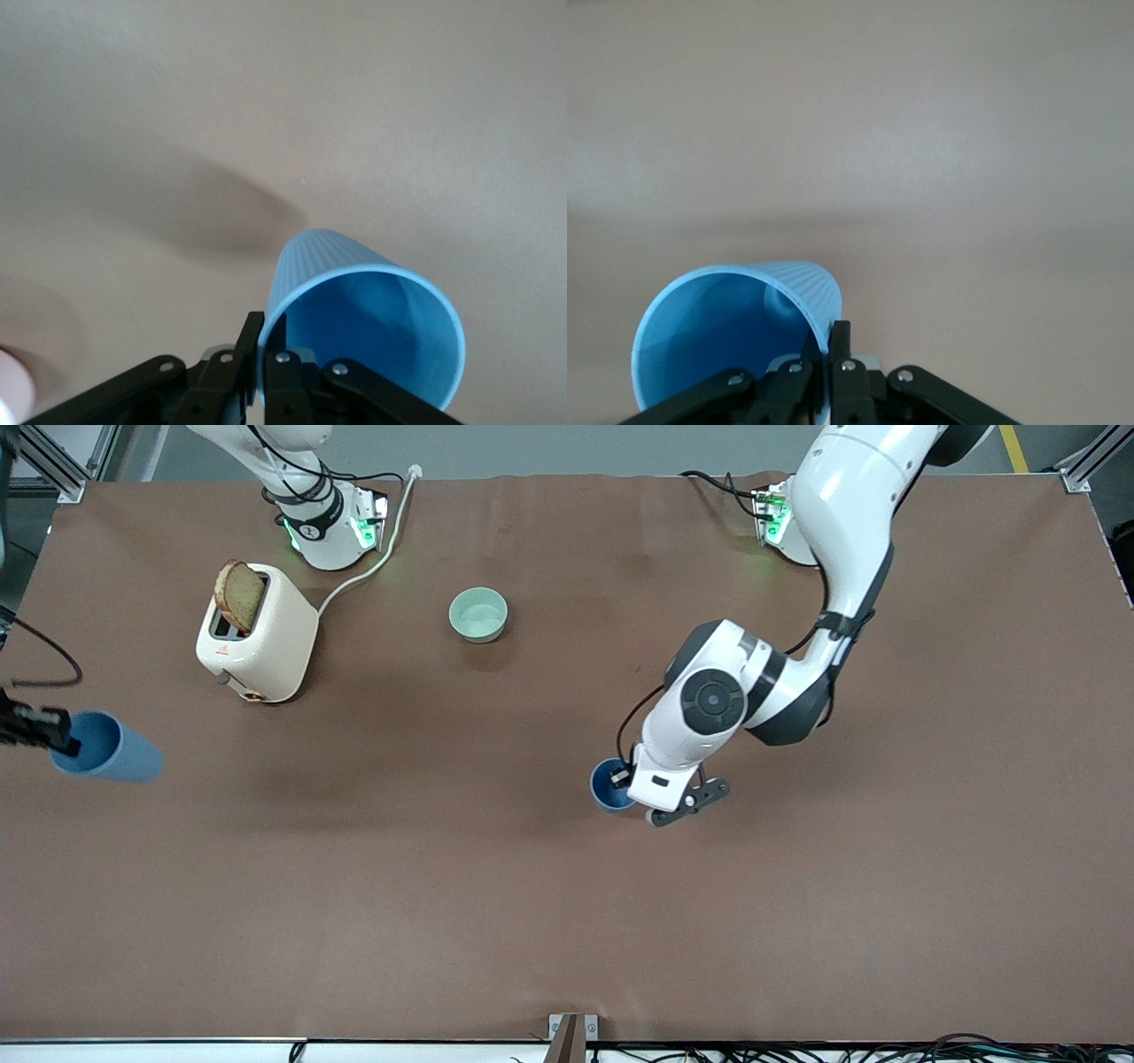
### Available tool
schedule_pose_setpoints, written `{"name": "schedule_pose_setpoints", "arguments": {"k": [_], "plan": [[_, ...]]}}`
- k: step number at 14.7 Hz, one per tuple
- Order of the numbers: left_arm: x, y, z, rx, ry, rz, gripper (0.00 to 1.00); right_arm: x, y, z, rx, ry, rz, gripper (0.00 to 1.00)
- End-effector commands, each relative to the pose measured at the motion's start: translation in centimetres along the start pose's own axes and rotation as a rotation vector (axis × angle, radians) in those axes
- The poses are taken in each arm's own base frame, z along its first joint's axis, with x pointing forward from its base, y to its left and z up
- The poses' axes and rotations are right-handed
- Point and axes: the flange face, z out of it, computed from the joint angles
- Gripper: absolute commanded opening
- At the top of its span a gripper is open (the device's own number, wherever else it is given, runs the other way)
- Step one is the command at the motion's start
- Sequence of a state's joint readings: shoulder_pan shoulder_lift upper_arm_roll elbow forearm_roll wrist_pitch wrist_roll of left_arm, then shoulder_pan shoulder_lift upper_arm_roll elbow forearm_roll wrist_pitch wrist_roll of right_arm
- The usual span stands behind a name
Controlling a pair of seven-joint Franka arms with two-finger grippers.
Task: Stack blue cups with both arms
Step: 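Set the left cup mid-table while the right gripper lifts its cup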
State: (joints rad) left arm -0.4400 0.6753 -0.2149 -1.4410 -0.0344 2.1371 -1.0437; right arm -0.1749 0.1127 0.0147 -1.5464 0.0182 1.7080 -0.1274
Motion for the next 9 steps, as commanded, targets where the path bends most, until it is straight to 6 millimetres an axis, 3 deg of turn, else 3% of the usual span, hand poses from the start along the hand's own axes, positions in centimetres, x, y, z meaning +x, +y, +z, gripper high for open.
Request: {"name": "schedule_pose_setpoints", "arguments": {"k": [1, 4, 9], "plan": [[-1.4, 2.3, 2.5, -0.032, 0.019, -0.039, 0.00, -3.8, -0.8, -3.3, -0.018, -0.011, 0.034, 0.04], [-3.0, 3.6, 4.8, -0.070, 0.029, -0.067, 0.00, -6.4, -1.7, -5.7, -0.016, -0.026, 0.026, 0.04], [-4.2, 4.0, 7.2, -0.062, 0.023, -0.062, 0.00, -6.9, -3.3, -5.3, -0.016, -0.047, 0.097, 0.04]]}}
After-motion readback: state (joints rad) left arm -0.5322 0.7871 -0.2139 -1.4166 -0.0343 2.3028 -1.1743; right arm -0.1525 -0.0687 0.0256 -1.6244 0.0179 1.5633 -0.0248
